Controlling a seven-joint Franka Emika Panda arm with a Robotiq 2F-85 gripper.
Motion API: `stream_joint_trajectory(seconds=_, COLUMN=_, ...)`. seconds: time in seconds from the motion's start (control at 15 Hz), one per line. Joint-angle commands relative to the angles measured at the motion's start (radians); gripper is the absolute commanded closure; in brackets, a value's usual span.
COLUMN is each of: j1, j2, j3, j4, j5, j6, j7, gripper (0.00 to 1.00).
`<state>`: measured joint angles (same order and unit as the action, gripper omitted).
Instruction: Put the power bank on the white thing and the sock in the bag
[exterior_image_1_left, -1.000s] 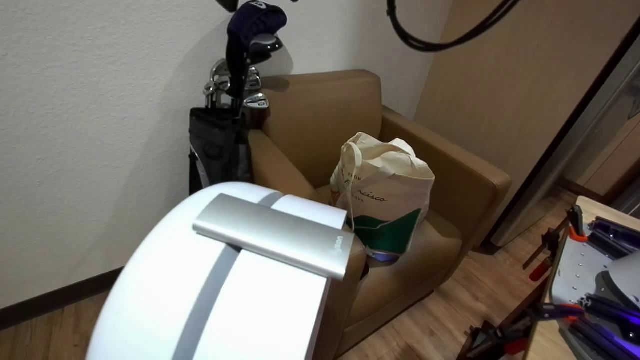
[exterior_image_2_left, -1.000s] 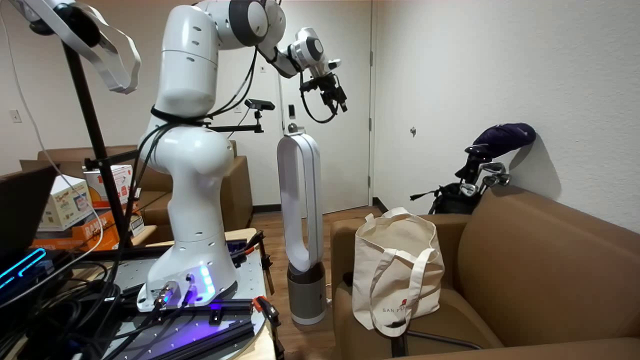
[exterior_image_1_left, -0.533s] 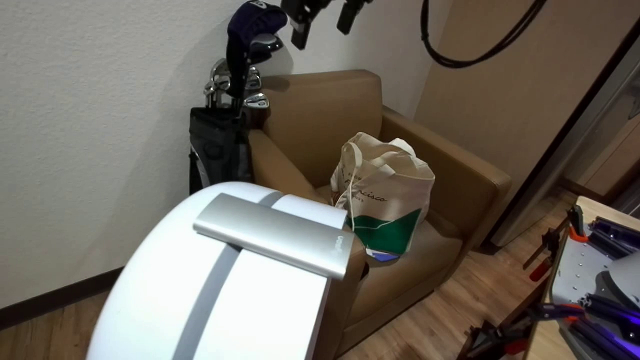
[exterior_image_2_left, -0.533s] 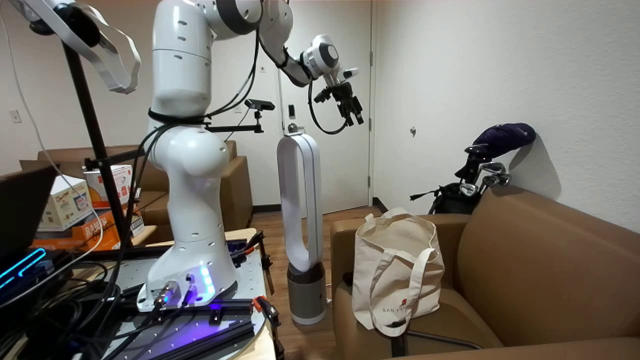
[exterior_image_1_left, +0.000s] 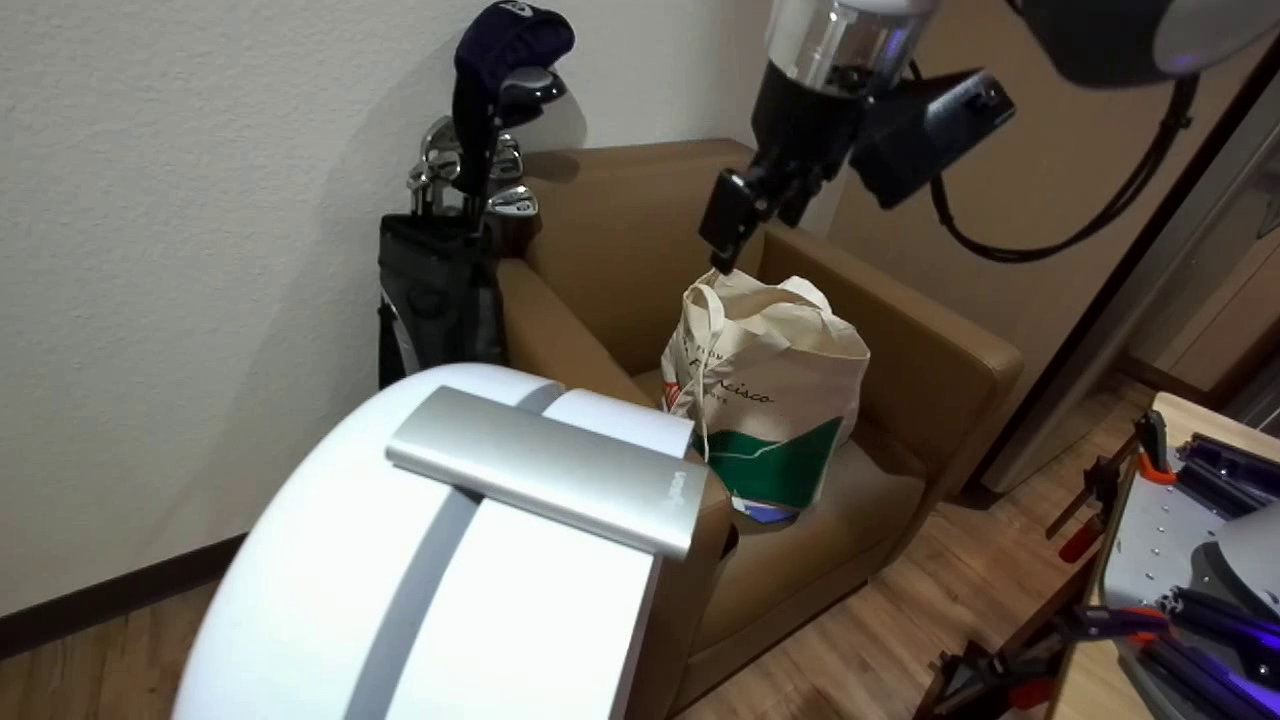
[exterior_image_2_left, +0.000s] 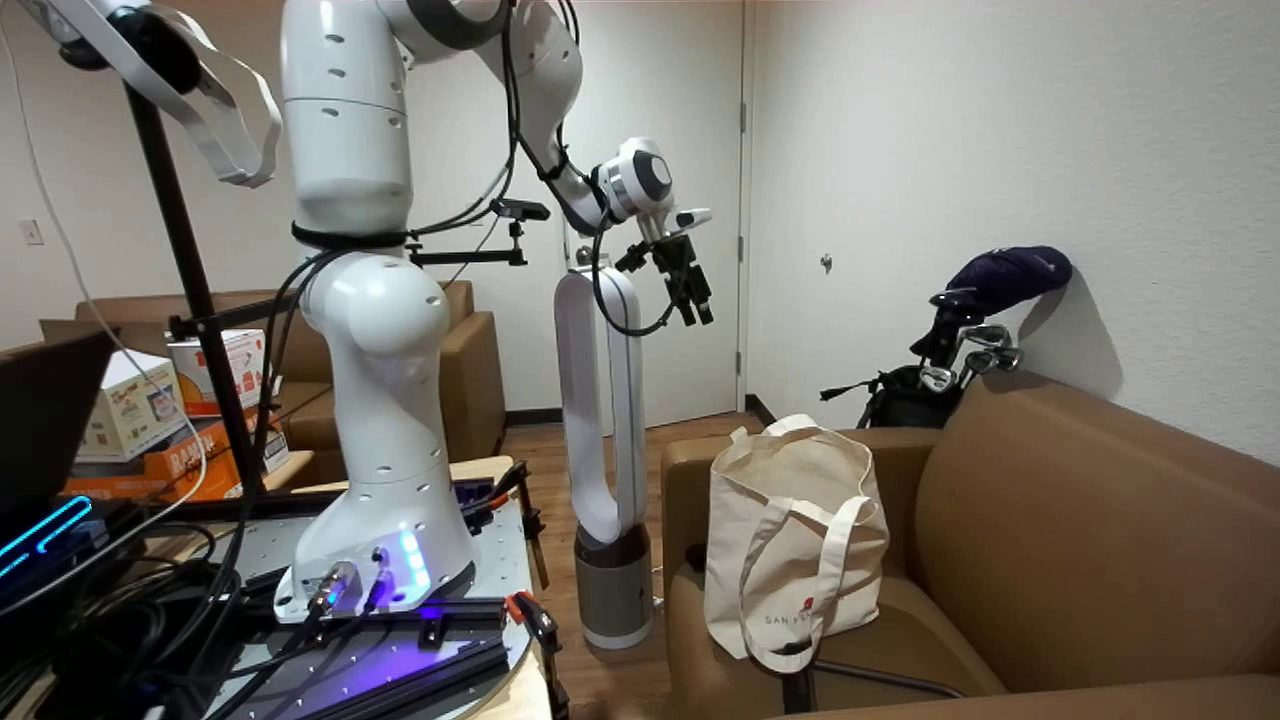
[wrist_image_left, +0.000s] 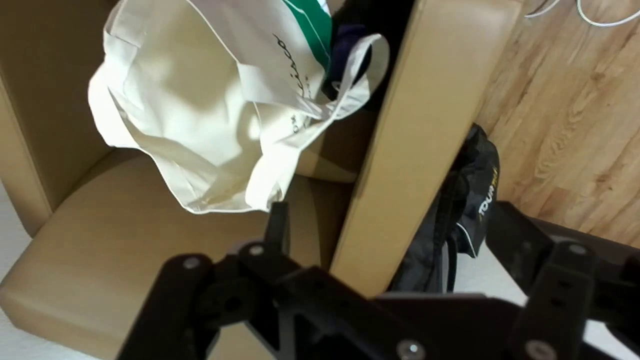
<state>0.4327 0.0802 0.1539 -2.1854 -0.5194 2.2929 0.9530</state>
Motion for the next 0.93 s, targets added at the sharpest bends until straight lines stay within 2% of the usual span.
stream_joint_trajectory(seconds=0.0, j1=-0.044, j2=-0.002, j3=0.042, j4=-0.032, j5=-0.021, j6=0.012, j7=0.017, gripper=0.0)
stream_joint_trajectory(seconds=0.27, j1=-0.047, j2=0.015, j3=0.055, j4=-0.035, j5=-0.043, j6=0.027, j7=0.032, gripper=0.0)
stream_joint_trajectory(seconds=0.47, j1=-0.077, j2=0.082, j3=0.038, j4=-0.022, j5=0.054, j6=0.008, j7=0.019, gripper=0.0)
stream_joint_trajectory(seconds=0.67, j1=-0.121, j2=0.165, j3=-0.002, j4=-0.037, j5=0.096, j6=0.084, j7=0.025, gripper=0.0)
stream_joint_trajectory(seconds=0.87, j1=-0.154, j2=0.275, j3=-0.022, j4=-0.018, j5=0.176, j6=0.211, j7=-0.053, gripper=0.0)
